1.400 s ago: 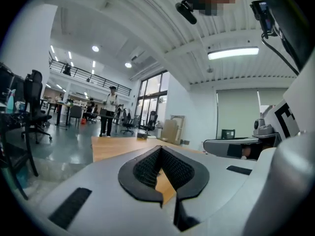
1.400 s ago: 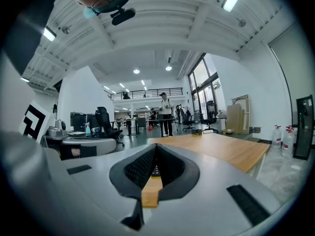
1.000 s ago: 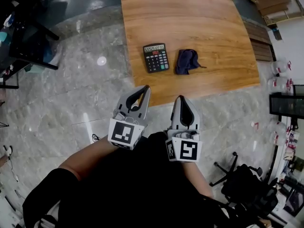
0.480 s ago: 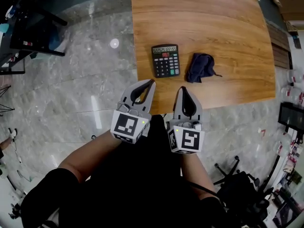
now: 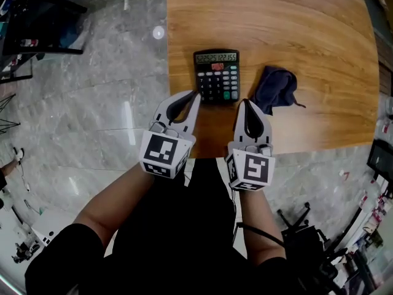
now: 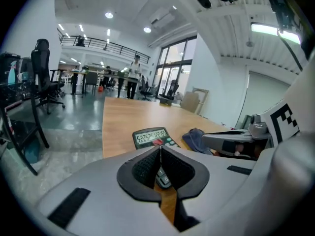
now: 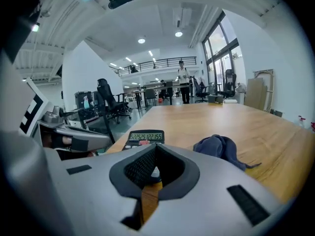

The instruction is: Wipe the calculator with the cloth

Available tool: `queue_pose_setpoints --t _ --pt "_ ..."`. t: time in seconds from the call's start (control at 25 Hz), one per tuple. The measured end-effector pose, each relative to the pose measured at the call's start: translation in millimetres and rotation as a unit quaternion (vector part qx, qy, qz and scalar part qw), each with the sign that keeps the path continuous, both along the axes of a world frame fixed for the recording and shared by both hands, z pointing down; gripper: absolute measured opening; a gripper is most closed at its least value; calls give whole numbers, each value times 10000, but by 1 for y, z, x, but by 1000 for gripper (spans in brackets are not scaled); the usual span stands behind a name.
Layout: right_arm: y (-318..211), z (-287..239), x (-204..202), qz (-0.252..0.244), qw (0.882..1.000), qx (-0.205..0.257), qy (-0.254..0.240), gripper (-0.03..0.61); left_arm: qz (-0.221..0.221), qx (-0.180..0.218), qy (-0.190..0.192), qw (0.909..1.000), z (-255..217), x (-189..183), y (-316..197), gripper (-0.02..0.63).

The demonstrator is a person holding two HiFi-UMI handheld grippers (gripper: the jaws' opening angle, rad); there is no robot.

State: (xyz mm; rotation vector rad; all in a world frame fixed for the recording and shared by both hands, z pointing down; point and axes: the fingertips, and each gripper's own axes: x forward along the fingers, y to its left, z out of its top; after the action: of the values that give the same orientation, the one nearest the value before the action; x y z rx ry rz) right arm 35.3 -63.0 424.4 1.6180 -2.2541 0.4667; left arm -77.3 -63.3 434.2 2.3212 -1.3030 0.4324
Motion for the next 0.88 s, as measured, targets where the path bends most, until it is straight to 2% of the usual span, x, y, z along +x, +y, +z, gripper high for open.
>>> queue_pose_setpoints --t 0.12,0.44,0.68,0.88 --pt "-18 25 0 -122 9997 -213 50 15 -68 -230 24 9997 16 -1 -9 58" --pt "-35 68 -1 -261 9953 -922 166 15 -72 -645 300 9974 37 4 -18 133" --pt "-36 73 -1 -340 9919 -1176 330 15 -185 -838 552 9948 41 4 -23 152" --pt "-36 78 5 -226 9903 -1336 298 15 -268 -1156 687 9906 50 5 -19 161"
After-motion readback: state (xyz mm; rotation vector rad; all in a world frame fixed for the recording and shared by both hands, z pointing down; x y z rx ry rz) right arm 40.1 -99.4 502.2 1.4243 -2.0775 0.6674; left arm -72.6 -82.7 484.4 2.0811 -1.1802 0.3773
